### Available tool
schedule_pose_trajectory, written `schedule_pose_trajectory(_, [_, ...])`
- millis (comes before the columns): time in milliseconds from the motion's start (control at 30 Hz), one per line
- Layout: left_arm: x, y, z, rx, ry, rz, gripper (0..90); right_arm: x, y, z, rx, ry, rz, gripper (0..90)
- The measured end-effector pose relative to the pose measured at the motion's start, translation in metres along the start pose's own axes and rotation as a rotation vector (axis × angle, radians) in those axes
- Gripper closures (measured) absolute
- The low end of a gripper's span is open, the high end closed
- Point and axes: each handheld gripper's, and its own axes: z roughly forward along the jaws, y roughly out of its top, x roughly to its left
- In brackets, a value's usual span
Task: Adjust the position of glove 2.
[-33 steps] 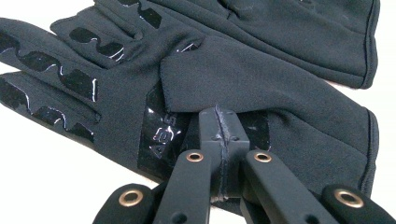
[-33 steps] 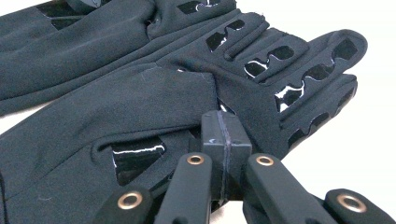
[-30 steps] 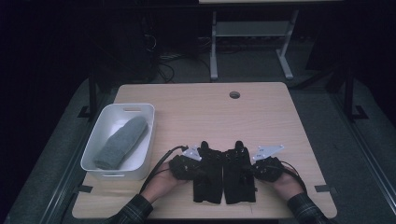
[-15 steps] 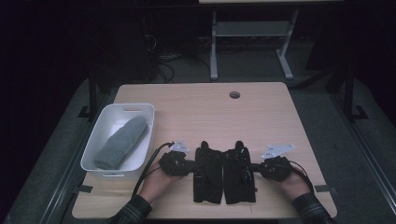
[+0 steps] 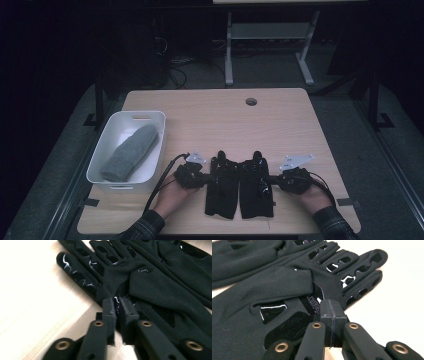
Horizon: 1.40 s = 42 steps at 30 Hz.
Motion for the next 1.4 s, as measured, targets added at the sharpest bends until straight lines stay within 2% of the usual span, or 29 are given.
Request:
schedule_pose_trajectory(100, [0.002, 0.0, -0.002, -0.022, -0.025, -0.039, 87.7, 0.0, 0.0, 0.0, -0.001, 0.004, 0.003, 90.0])
schedule_pose_trajectory(233, [0.003, 0.002, -0.009, -0.062, -0.079, -0.061, 88.1, 0.003, 0.001, 0.0, 0.002, 0.011, -0.003, 90.0])
schedule_pose_trajectory(333, [0.001, 0.006, -0.017, -0.11, -0.101, -0.068, 88.1, 0.003, 0.001, 0.001, 0.001, 0.017, -0.009, 90.0])
schedule_pose_trajectory(533, [0.0, 0.011, -0.024, -0.159, -0.149, -0.083, 88.1, 0.005, 0.002, 0.002, 0.003, 0.024, -0.013, 90.0])
schedule_pose_trajectory(633, [-0.002, 0.015, -0.026, -0.172, -0.171, -0.073, 88.0, 0.008, 0.004, 0.003, 0.004, 0.029, -0.016, 90.0])
schedule_pose_trajectory(733, [-0.004, 0.021, -0.028, -0.205, -0.202, -0.067, 88.0, 0.009, 0.005, 0.005, 0.004, 0.033, -0.021, 90.0])
schedule_pose_trajectory(800, [-0.006, 0.025, -0.028, -0.211, -0.207, -0.048, 88.0, 0.011, 0.006, 0.006, 0.005, 0.036, -0.021, 90.0])
schedule_pose_trajectory(900, [-0.01, 0.032, -0.027, -0.212, -0.217, -0.027, 88.0, 0.012, 0.008, 0.008, 0.005, 0.041, -0.032, 90.0])
schedule_pose_trajectory(1067, [-0.014, 0.037, -0.022, -0.214, -0.236, -0.028, 88.0, 0.014, 0.012, 0.011, 0.006, 0.047, -0.035, 90.0])
schedule_pose_trajectory(1400, [-0.021, 0.046, -0.011, -0.201, -0.249, 0.002, 87.9, 0.022, 0.022, 0.021, 0.013, 0.058, -0.037, 90.0])
